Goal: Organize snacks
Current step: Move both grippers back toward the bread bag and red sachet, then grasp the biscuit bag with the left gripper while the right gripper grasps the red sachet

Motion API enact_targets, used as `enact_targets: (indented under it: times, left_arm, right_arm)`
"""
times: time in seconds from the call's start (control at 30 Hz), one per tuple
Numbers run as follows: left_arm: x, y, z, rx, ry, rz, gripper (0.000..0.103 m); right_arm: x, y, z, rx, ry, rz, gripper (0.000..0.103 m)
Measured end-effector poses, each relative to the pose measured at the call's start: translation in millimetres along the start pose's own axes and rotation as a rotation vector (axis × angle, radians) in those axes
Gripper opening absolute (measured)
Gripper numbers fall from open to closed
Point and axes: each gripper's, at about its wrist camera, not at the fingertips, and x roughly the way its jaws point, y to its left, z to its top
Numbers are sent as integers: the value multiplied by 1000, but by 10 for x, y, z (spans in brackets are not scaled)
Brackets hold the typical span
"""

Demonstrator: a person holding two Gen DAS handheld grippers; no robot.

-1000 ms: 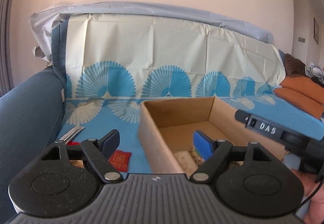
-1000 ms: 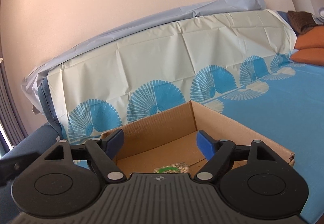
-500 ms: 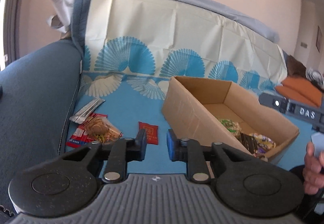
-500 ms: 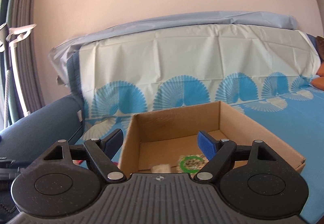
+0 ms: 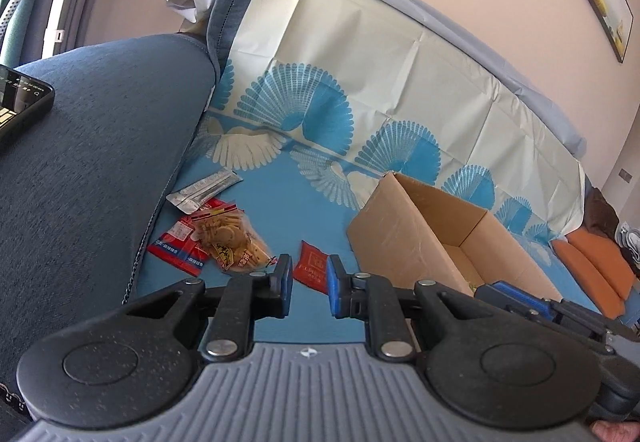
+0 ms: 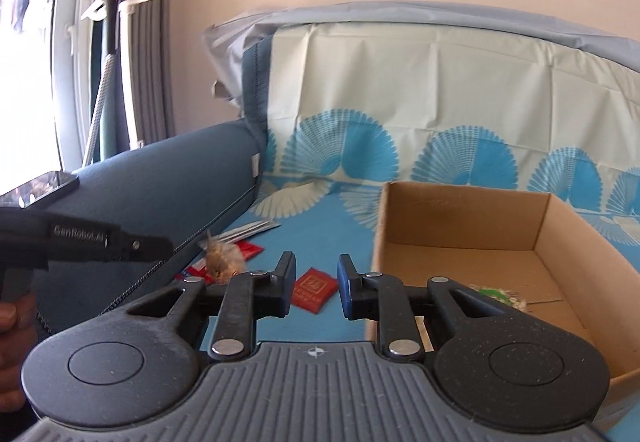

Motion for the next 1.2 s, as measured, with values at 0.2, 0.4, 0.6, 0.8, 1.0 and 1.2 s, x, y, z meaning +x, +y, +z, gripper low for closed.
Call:
enact_targets:
  times: [0.2, 0.4, 0.6, 0.8, 1.0, 1.2]
  left_arm:
    - [79, 64, 38, -41, -17, 28, 20]
    - [304, 233, 123, -123, -40, 91, 20]
    - [528, 446, 167, -215, -26, 97, 33]
    - [728, 485, 157, -234, -17, 106, 50]
    - [951, 521, 109, -233, 15, 153, 62]
    - [1165, 512, 101, -205, 35, 182, 75]
  right_arm:
    - [179, 141, -72, -41, 35, 22, 24]
    - [374, 401, -181, -114, 44, 60, 24]
    - [769, 499, -222, -86, 58, 34, 33]
    - [1331, 401, -234, -7, 105, -59, 54]
    - [1920, 317, -300, 46, 173, -140, 68]
    - [2335, 157, -362, 126, 226, -195, 73]
